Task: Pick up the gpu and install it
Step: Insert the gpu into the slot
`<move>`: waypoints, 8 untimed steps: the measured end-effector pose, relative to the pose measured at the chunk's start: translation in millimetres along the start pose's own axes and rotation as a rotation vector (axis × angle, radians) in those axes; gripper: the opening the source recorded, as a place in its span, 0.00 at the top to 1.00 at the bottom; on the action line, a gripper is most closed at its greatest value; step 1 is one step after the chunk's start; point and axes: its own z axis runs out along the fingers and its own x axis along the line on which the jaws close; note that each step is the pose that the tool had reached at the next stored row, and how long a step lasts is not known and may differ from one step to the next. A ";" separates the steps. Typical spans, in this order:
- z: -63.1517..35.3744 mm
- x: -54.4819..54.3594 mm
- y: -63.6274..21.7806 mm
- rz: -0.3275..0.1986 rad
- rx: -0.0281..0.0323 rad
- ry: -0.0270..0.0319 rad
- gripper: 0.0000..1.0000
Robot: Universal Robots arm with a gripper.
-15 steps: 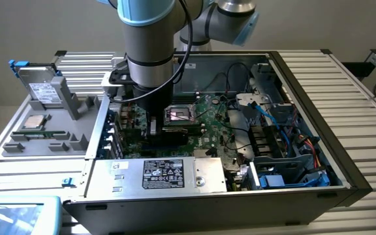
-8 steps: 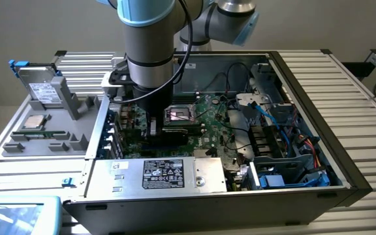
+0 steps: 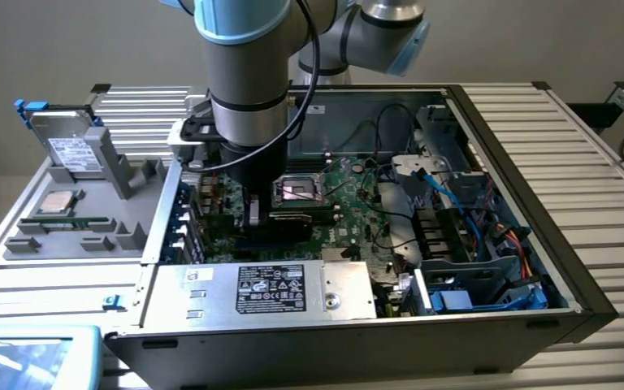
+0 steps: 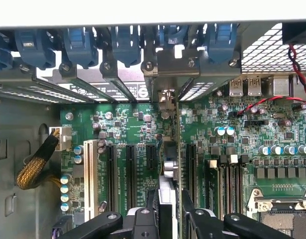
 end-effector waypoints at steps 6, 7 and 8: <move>0.1 0.4 0.2 0.000 0.0002 -0.0002 0.71; 0.1 0.4 0.2 0.000 0.0001 -0.0002 0.71; 0.1 0.4 0.2 0.000 0.0001 -0.0001 0.71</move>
